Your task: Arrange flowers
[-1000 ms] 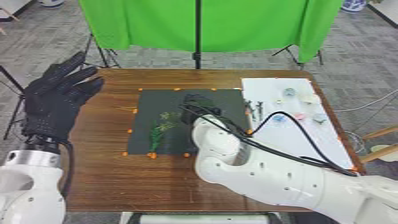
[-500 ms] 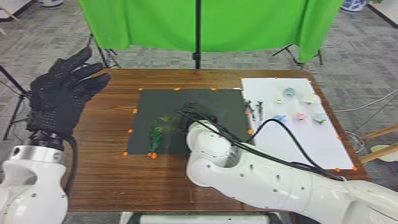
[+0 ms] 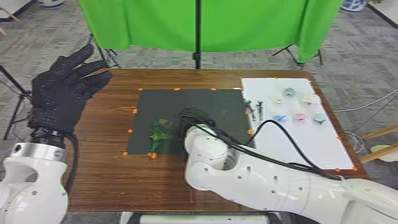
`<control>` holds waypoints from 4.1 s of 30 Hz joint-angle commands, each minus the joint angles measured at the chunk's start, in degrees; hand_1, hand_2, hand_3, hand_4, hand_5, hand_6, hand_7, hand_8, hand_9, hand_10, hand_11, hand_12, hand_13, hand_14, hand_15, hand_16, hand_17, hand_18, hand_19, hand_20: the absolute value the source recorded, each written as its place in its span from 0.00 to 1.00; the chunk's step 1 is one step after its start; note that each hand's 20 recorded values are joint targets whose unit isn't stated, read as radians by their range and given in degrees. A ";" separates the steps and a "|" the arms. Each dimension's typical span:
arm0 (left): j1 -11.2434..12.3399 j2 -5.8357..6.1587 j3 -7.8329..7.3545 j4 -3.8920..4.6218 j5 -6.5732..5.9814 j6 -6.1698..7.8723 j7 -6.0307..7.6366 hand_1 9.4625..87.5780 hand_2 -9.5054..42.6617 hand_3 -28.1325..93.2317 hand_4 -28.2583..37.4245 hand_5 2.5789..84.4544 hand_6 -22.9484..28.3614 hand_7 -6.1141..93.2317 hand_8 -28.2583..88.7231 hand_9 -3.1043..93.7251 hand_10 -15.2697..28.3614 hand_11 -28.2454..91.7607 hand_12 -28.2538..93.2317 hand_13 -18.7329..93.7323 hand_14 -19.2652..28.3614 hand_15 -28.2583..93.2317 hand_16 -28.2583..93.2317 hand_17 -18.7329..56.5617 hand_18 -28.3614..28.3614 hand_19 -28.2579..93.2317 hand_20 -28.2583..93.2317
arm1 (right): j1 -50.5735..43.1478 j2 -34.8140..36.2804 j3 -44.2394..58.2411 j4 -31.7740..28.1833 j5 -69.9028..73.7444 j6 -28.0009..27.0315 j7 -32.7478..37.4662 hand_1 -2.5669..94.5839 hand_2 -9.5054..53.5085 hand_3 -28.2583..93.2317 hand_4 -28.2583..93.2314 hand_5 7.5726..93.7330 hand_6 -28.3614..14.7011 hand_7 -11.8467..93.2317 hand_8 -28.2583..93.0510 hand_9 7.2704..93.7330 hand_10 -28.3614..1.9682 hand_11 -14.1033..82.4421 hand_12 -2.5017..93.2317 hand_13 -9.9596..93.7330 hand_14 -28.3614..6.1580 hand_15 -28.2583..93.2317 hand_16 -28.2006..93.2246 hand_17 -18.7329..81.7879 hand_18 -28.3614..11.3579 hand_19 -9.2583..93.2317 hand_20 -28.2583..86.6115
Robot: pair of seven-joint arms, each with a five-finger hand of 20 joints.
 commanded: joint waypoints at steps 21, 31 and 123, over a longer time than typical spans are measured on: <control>3.98 -0.62 -2.88 -0.77 0.16 0.59 0.11 0.15 0.39 0.86 0.00 0.40 0.64 0.19 0.16 0.34 0.81 0.47 0.31 0.38 0.98 0.69 0.14 0.15 0.94 0.76 0.30 | 2.53 7.50 -0.53 -4.97 2.50 1.60 1.60 0.37 0.09 0.82 0.04 0.79 0.56 0.26 0.14 0.99 0.52 0.45 0.23 0.97 0.65 0.68 0.40 0.77 0.26 1.00 0.55; 3.32 -0.33 -2.29 -0.54 0.12 0.55 0.40 0.15 0.40 0.86 0.00 0.40 0.64 0.19 0.16 0.34 0.81 0.47 0.31 0.38 0.98 0.69 0.14 0.15 0.94 0.76 0.30 | 2.17 7.69 -0.57 -6.31 3.97 0.37 -1.75 0.36 0.15 0.85 0.05 0.70 0.59 0.24 0.14 0.95 0.49 0.46 0.23 0.93 0.61 0.71 0.39 0.74 0.23 1.00 0.55; 4.07 -0.23 -2.29 -0.85 0.27 1.67 -1.04 0.15 0.41 0.86 0.00 0.40 0.65 0.20 0.16 0.34 0.81 0.48 0.31 0.38 0.98 0.69 0.13 0.15 0.94 0.77 0.30 | 0.40 5.54 0.68 -9.52 6.49 -5.89 -5.03 0.29 0.26 0.85 0.06 0.58 0.59 0.22 0.14 1.00 0.55 0.54 0.22 1.00 0.67 0.73 0.39 0.80 0.22 1.00 0.65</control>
